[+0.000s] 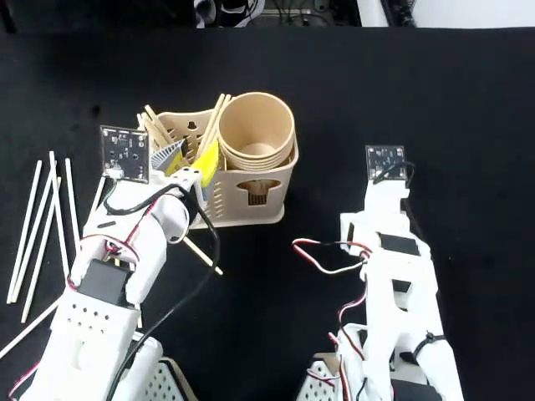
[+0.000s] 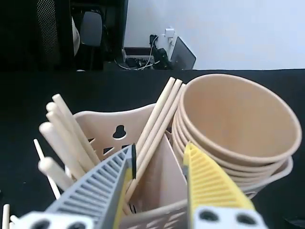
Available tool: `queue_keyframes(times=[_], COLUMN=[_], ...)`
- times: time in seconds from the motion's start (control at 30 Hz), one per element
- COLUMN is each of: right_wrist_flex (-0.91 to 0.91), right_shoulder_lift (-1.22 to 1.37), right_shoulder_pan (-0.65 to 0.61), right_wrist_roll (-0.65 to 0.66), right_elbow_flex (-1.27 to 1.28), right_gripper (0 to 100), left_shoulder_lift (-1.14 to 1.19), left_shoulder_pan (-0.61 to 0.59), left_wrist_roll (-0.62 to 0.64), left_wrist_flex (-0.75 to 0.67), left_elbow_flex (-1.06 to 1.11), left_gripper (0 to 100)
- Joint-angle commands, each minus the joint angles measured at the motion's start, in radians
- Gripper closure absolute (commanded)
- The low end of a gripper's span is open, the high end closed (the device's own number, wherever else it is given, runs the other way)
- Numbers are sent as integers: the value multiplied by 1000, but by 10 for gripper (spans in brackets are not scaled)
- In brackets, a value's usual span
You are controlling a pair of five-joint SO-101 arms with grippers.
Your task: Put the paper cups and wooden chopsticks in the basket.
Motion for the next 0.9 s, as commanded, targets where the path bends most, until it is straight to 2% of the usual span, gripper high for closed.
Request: queue_keyframes(times=[0.0,0.1,0.3,0.37,0.57,0.63,0.77,0.87], right_wrist_flex=[-12,-12,-12,-12,-12,-12,-12,-11], right_shoulder_lift=[-4,-4,-4,-4,-4,-4,-4,-4], right_shoulder_pan=[-6,-6,-9,-9,-11,-11,-8,-8], right_wrist_roll=[-5,-5,-5,-5,-5,-5,-5,-5], right_elbow_flex=[-5,-5,-5,-5,-5,-5,-5,-5], right_gripper=[986,986,986,986,986,986,986,986], left_shoulder_lift=[0,0,44,98,331,394,485,506], left_shoulder_pan=[-27,-131,-456,-521,-624,-668,-743,-791], left_wrist_roll=[8,-5,-140,-242,-663,-740,-861,-919], left_wrist_flex=[98,270,594,698,1019,1060,1056,987], left_elbow_flex=[-147,-306,-624,-676,-679,-647,-545,-433], left_gripper=[817,816,815,814,816,818,820,820])
